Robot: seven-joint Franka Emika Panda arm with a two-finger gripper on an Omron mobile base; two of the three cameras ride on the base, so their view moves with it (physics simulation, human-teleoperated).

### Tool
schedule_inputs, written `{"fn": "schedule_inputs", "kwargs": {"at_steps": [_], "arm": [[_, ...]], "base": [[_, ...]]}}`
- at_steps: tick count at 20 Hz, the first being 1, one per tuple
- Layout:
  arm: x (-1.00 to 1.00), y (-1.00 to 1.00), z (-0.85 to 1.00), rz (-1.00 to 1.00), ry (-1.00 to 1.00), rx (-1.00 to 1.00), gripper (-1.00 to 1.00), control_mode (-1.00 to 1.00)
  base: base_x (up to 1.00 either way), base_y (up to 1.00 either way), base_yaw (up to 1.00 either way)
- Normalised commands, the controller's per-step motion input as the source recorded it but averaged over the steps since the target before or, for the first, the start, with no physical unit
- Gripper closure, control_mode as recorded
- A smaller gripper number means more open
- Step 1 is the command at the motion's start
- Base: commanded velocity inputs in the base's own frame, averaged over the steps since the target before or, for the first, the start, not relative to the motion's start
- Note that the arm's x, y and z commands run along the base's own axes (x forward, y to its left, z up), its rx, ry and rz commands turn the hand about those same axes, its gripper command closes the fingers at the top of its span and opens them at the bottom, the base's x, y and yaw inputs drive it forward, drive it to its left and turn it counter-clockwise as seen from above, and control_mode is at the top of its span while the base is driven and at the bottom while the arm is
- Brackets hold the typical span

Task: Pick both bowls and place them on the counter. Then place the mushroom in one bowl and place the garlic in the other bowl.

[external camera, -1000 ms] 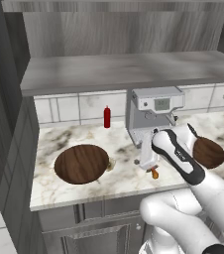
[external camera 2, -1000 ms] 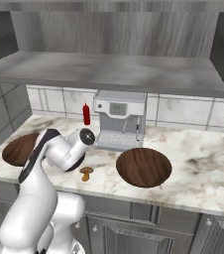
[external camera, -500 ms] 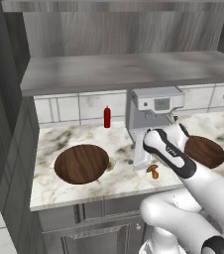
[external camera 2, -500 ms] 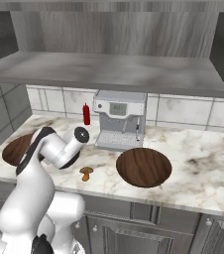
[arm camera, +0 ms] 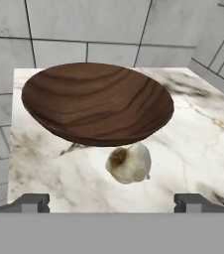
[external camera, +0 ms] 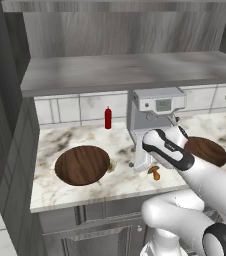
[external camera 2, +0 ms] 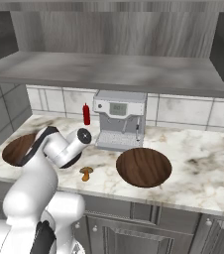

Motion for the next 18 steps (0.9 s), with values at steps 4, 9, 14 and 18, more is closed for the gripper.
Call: {"fn": "schedule_inputs", "kwargs": {"at_steps": [4, 9, 14, 18], "arm": [[0.00, 0.11, -0.18, 0.00, 0.00, 0.00, -1.00, -1.00], [0.01, 0.15, -0.16, 0.00, 0.00, 0.00, -1.00, -1.00], [0.01, 0.14, -0.11, 0.00, 0.00, 0.00, -1.00, -1.00], [0.01, 0.06, -0.13, 0.00, 0.00, 0.00, -1.00, -1.00]], "base": [[0.00, 0.00, 0.00], [0.00, 0.00, 0.00], [0.00, 0.00, 0.00], [0.00, 0.00, 0.00]]}}
